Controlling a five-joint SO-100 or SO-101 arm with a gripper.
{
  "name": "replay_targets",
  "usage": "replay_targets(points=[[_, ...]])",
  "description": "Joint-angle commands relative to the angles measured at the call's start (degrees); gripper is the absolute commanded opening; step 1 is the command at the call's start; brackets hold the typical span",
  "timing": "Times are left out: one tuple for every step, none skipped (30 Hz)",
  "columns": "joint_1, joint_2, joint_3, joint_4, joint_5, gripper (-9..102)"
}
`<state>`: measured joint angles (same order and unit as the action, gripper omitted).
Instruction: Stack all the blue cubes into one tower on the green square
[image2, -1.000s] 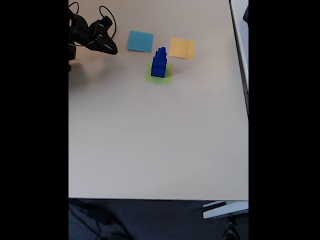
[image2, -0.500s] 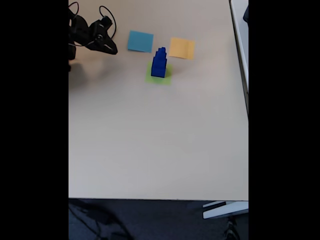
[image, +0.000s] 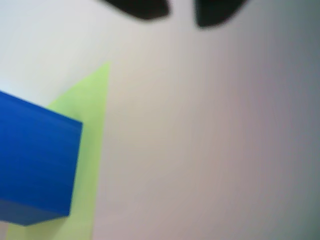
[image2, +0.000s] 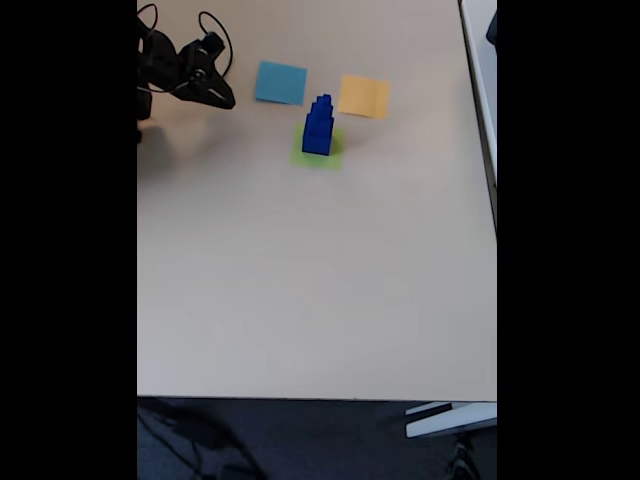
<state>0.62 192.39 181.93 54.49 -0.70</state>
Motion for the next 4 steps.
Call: replay_targets(points=[[0.1,1.4,0.4,0.4,0.4,0],[0.1,1.4,0.4,0.4,0.4,0],[0.1,1.4,0.4,0.4,0.4,0],[0.1,1.4,0.4,0.4,0.4,0]])
